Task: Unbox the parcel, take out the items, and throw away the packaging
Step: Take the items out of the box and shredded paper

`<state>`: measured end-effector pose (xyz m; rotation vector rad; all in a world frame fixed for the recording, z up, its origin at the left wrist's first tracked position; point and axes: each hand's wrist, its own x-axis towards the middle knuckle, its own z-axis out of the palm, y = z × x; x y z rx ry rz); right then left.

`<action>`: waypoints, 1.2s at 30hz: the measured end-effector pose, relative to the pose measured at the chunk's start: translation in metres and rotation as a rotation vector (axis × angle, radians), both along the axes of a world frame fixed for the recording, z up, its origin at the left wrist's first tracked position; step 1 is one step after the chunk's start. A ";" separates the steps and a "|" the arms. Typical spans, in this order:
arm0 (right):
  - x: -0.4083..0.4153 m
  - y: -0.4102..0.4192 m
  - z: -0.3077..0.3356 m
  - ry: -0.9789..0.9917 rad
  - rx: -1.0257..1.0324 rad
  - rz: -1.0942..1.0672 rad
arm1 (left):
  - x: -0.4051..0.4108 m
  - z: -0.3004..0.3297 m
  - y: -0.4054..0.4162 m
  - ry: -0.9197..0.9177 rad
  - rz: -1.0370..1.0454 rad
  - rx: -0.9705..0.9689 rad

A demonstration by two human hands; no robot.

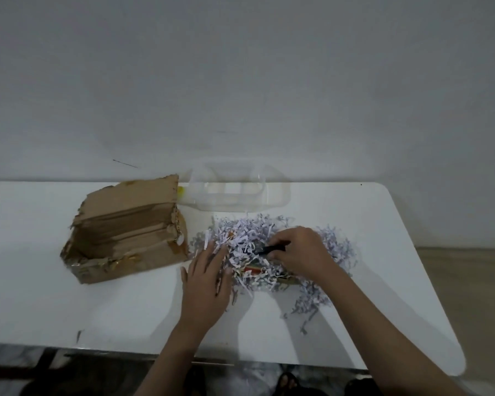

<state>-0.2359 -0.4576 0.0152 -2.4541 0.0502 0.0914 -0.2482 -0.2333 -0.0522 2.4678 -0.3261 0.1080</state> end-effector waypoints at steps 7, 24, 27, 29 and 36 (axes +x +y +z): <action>-0.014 -0.026 0.033 -0.252 0.156 -0.121 | -0.004 -0.011 -0.002 -0.060 -0.016 -0.065; -0.012 -0.116 -0.040 -0.259 0.049 -0.822 | -0.010 -0.020 0.000 -0.110 -0.033 -0.010; -0.018 -0.106 -0.042 -0.276 -0.013 -0.775 | -0.010 -0.021 0.000 -0.109 -0.020 -0.001; -0.025 -0.084 -0.031 -0.424 -0.021 -0.693 | -0.010 -0.021 0.000 -0.117 -0.023 0.002; -0.043 0.001 -0.006 0.006 -0.002 0.133 | -0.010 -0.020 0.001 -0.101 -0.017 0.013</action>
